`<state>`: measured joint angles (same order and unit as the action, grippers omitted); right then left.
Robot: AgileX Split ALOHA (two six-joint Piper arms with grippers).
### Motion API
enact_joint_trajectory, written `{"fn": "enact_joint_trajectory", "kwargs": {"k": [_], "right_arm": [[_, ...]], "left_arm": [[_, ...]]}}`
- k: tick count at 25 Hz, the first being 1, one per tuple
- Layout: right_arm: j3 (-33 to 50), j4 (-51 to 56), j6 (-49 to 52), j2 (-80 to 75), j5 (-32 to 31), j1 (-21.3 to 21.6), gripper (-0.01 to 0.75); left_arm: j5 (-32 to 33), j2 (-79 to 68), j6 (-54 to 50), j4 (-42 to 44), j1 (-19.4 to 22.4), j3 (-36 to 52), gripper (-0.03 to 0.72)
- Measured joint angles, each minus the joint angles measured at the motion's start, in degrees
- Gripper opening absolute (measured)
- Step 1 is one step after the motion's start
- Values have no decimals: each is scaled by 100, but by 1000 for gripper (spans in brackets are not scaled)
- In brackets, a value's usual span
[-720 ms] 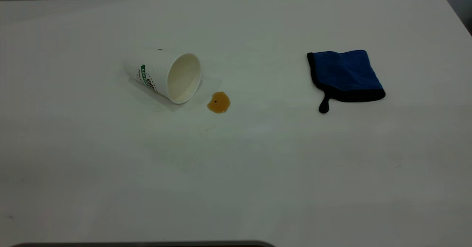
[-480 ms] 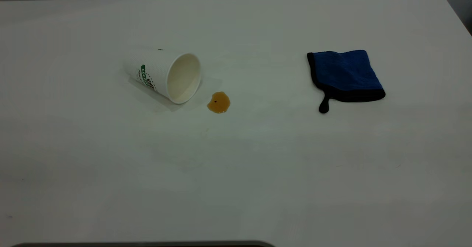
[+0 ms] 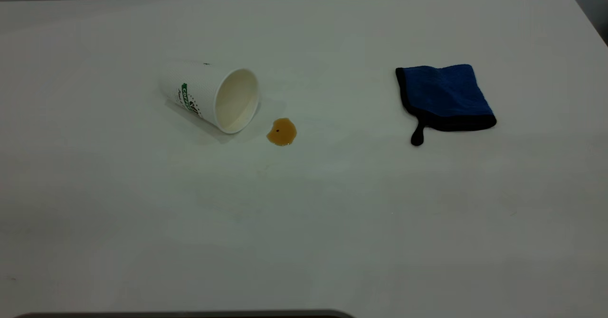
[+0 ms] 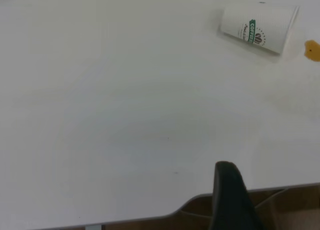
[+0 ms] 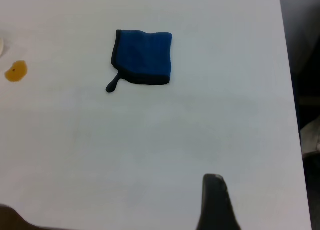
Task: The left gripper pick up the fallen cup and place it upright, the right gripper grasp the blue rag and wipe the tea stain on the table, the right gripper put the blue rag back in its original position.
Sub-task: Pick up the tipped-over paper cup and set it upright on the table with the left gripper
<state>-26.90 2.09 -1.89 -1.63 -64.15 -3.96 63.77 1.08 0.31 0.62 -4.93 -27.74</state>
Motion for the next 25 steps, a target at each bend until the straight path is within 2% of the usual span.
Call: {"fn": "enact_joint_trajectory", "kwargs": {"k": [25], "right_arm": [[0,0,0,0,0,0,546]], "left_arm": [[-63,-253,79,68,0,-19,466]]}}
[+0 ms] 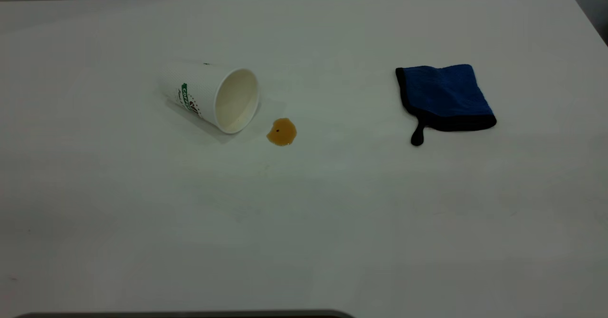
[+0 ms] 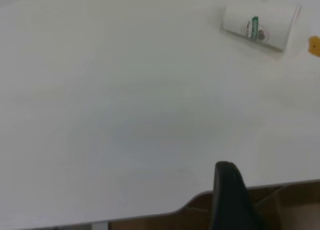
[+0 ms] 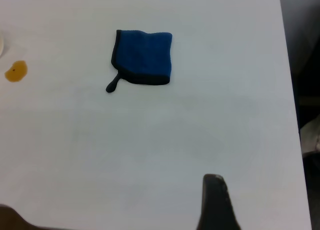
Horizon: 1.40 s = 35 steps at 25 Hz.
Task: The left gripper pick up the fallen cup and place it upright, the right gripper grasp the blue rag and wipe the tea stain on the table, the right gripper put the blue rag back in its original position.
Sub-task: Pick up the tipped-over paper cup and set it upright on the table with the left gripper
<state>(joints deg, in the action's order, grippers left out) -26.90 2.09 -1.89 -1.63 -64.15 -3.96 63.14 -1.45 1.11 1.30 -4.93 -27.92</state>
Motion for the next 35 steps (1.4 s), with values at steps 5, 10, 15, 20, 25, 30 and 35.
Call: {"fn": "enact_joint_trajectory", "kwargs": {"k": [5,10,15,20,25,30,35], "right_arm": [[0,0,0,0,0,0,546],[0,0,0,0,0,0,546],[0,0,0,0,0,0,546],[0,0,0,0,0,0,546],[0,0,0,0,0,0,546],[0,0,0,0,0,0,546],[0,0,0,0,0,0,546]], "left_arm": [[-858,-1356,94,35,0,-185,466],[-1825,-3203,305,-172,0,-474,472],[-2490,-4847,1096,-477,-23,-872,480],[-3234,-6082,1602,-922,-615,-1260,481],[-3661,-7559,1555,-905,-1740,-1788,481],[-3927,-9103,630,-173,-2677,-2619,481],[-3683,-10416,-1388,1668,-3282,-3481,477]]}}
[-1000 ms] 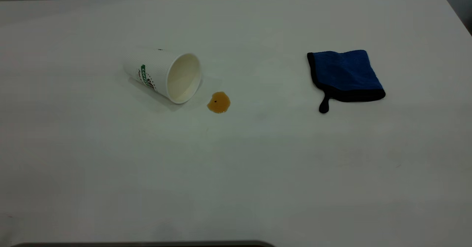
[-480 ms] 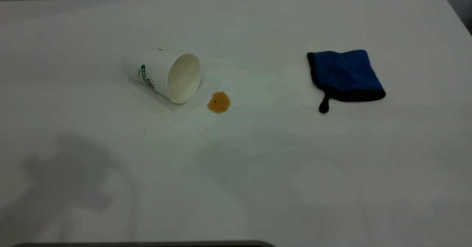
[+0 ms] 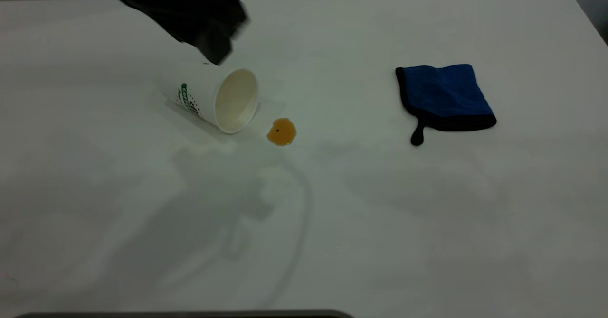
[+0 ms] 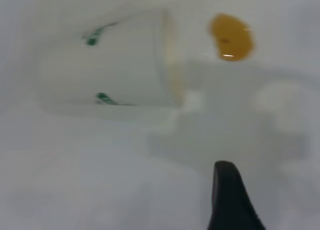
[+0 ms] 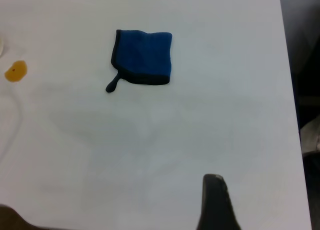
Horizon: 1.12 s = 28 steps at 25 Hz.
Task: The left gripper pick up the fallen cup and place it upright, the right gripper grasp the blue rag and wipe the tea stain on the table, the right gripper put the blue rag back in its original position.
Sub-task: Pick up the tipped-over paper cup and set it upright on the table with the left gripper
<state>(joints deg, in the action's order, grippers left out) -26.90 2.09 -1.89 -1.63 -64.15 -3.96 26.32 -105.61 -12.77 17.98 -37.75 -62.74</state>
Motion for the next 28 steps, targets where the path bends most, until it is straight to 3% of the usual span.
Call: {"fn": "enact_joint_trajectory", "kwargs": {"k": [5,8,16,28], "right_arm": [[0,0,0,0,0,0,546],[0,0,0,0,0,0,546],[0,0,0,0,0,0,546],[0,0,0,0,-2,0,546]], "left_arm": [[534,-1062,-2551,2295,-262,-643,472],[589,-1654,-3285,3176,-403,-909,472],[639,-2451,-3663,3509,-515,-1616,470],[987,-2760,-3880,3824,-510,-1659,499]]}}
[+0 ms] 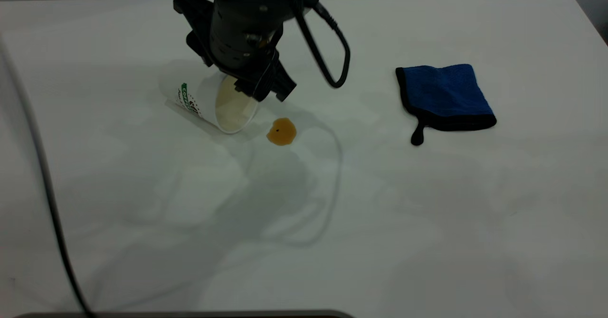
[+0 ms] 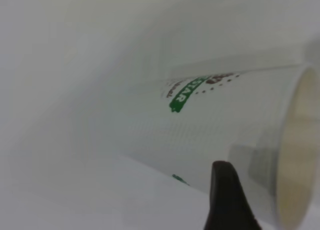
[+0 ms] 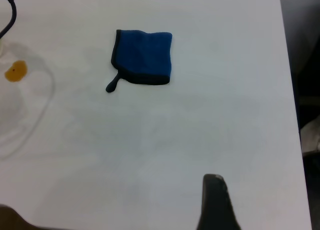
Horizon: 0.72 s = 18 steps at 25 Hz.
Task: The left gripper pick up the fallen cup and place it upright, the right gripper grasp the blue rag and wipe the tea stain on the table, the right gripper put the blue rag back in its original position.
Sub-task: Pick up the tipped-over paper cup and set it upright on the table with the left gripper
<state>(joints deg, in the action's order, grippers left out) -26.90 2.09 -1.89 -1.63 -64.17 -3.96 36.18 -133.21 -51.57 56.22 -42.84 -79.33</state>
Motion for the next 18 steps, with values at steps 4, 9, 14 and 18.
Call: {"fn": "enact_joint_trajectory", "kwargs": {"k": [4,9,14,18], "right_arm": [[0,0,0,0,0,0,546],[0,0,0,0,0,0,546],[0,0,0,0,0,0,546],[0,0,0,0,0,0,546]], "left_arm": [[13,-88,-25,114,0,0,499],[18,-107,-273,380,0,0,499],[44,-107,-422,656,0,0,499],[43,-109,-434,667,0,0,499]]}}
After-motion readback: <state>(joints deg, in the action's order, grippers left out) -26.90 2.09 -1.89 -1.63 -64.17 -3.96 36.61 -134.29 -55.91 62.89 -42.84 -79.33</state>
